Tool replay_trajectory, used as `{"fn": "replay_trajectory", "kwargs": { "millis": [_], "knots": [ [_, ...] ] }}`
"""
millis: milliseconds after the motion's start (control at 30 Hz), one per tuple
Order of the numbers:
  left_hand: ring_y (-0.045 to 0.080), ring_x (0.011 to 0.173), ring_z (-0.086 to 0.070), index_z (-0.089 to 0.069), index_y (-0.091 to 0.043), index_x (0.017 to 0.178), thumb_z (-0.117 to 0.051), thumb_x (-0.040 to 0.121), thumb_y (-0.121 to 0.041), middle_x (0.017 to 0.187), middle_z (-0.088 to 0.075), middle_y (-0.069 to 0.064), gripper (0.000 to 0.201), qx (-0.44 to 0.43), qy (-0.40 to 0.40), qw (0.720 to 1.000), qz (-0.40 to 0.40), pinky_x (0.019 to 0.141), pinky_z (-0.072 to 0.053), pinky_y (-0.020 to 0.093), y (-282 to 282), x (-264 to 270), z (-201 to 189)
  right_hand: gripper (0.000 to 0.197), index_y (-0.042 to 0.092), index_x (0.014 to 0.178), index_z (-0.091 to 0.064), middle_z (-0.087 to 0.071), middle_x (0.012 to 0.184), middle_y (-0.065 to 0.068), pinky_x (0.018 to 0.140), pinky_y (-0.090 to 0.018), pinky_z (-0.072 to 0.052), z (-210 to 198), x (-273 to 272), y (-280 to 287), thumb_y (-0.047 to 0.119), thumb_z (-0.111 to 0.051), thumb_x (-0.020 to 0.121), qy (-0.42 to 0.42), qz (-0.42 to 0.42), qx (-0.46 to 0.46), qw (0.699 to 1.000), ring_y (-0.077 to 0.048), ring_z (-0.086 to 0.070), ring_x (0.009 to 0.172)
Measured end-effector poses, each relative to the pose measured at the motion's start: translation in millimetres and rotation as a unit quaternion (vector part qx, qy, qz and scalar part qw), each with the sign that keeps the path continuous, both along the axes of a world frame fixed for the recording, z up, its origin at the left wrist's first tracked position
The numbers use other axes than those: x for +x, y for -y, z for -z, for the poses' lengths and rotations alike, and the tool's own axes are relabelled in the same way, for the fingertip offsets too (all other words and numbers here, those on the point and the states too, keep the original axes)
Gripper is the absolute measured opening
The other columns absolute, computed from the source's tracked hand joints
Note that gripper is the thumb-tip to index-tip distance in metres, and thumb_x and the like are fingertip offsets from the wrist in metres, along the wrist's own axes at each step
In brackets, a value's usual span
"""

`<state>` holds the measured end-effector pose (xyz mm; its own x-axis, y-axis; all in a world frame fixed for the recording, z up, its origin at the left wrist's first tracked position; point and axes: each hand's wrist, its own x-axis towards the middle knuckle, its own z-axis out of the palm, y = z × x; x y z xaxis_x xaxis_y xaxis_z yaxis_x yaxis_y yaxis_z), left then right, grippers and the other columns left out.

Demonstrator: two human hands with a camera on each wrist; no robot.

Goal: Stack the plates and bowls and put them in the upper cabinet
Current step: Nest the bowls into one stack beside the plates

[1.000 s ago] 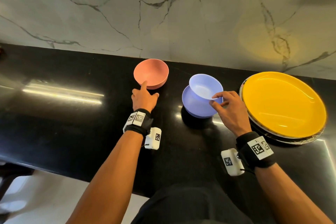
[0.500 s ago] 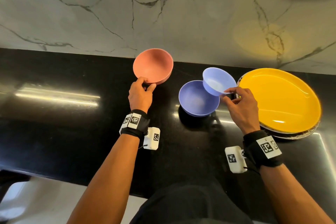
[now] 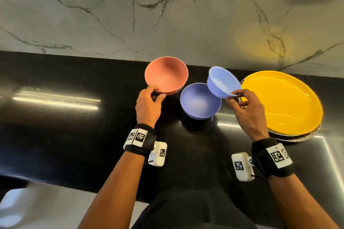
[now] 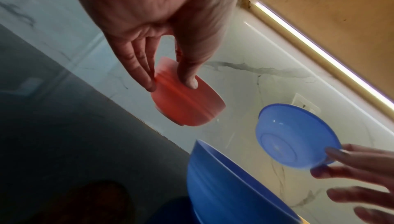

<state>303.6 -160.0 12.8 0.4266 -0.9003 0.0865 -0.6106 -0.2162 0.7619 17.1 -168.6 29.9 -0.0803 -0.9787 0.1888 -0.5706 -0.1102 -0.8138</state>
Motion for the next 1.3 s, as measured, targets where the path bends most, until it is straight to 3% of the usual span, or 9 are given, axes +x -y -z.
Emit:
{"fn": "replay_trajectory", "kwargs": {
  "millis": [67,167,233,400,633,900,1133,1300],
  "knots": [
    [0.014,0.096,-0.061,-0.061,-0.025,0.113,-0.069,0.086,-0.032,0.11,-0.058,0.0,0.029,0.001,0.001,1.0,-0.02,0.084,-0.051,0.033,-3.3,10.9,1.1,0.015,0.023,0.102,-0.062,-0.062,0.108,0.003,0.077,-0.025,-0.052,8.5,3.8,-6.0,0.023,-0.069,0.088,-0.028,-0.076,0.031,0.996,-0.008,-0.061,0.089],
    [0.015,0.093,-0.06,-0.062,-0.024,0.112,-0.07,0.086,-0.03,0.109,-0.058,0.001,0.029,0.025,0.011,0.999,-0.03,0.08,-0.048,0.032,-8.0,20.6,5.9,0.016,0.027,0.101,-0.066,-0.063,0.111,0.007,0.094,-0.031,-0.045,22.6,10.6,-16.5,0.022,-0.071,0.086,-0.121,-0.158,0.07,0.977,-0.011,-0.054,0.106],
    [0.015,0.093,-0.059,-0.061,-0.024,0.112,-0.07,0.086,-0.028,0.11,-0.058,0.001,0.027,0.046,0.009,0.998,-0.033,0.078,-0.045,0.03,-10.8,23.1,10.8,0.016,0.027,0.102,-0.066,-0.061,0.114,0.01,0.101,-0.031,-0.04,27.8,14.6,-22.2,0.021,-0.07,0.088,-0.135,-0.175,0.091,0.971,-0.009,-0.048,0.113],
    [0.015,0.094,-0.058,-0.061,-0.024,0.113,-0.069,0.087,-0.026,0.112,-0.057,0.002,0.027,0.078,-0.005,0.996,-0.039,0.077,-0.041,0.028,-15.6,21.9,23.0,0.022,0.023,0.106,-0.066,-0.057,0.136,-0.002,0.106,-0.027,-0.028,36.9,14.2,-22.7,0.017,-0.071,0.086,-0.178,-0.186,0.102,0.961,-0.02,-0.041,0.136],
    [0.017,0.1,-0.059,-0.061,-0.027,0.107,-0.07,0.086,-0.026,0.113,-0.057,0.0,0.024,0.098,-0.02,0.995,-0.03,0.082,-0.045,0.03,-15.8,20.8,34.3,0.033,0.026,0.108,-0.063,-0.059,0.134,-0.003,0.107,-0.032,-0.036,49.1,10.6,-9.7,0.014,-0.076,0.08,-0.267,-0.242,0.059,0.931,-0.023,-0.044,0.134],
    [0.02,0.107,-0.059,-0.061,-0.026,0.112,-0.069,0.087,-0.027,0.12,-0.059,0.002,0.026,0.119,-0.038,0.992,0.011,0.091,-0.047,0.036,-18.0,15.4,38.9,0.041,0.028,0.118,-0.057,-0.049,0.144,-0.001,0.105,-0.027,-0.035,48.8,14.3,0.9,0.017,-0.075,0.083,-0.237,-0.31,0.096,0.916,-0.02,-0.044,0.133],
    [0.021,0.109,-0.058,-0.06,-0.025,0.114,-0.068,0.088,-0.027,0.122,-0.058,0.003,0.027,0.121,-0.047,0.991,0.013,0.09,-0.045,0.034,-16.1,9.0,35.9,0.05,0.027,0.126,-0.055,-0.054,0.136,0.0,0.102,-0.025,-0.039,54.5,14.4,6.8,0.016,-0.076,0.082,-0.266,-0.334,0.076,0.901,-0.019,-0.049,0.125],
    [0.022,0.107,-0.059,-0.053,-0.034,0.12,-0.067,0.088,-0.028,0.125,-0.055,0.003,0.036,0.13,-0.056,0.99,-0.004,0.091,-0.047,0.038,-16.4,1.9,34.5,0.05,0.029,0.129,-0.053,-0.053,0.137,0.001,0.102,-0.023,-0.037,57.5,9.3,8.2,0.016,-0.072,0.085,-0.281,-0.339,0.085,0.894,-0.018,-0.049,0.126]
  ]
}}
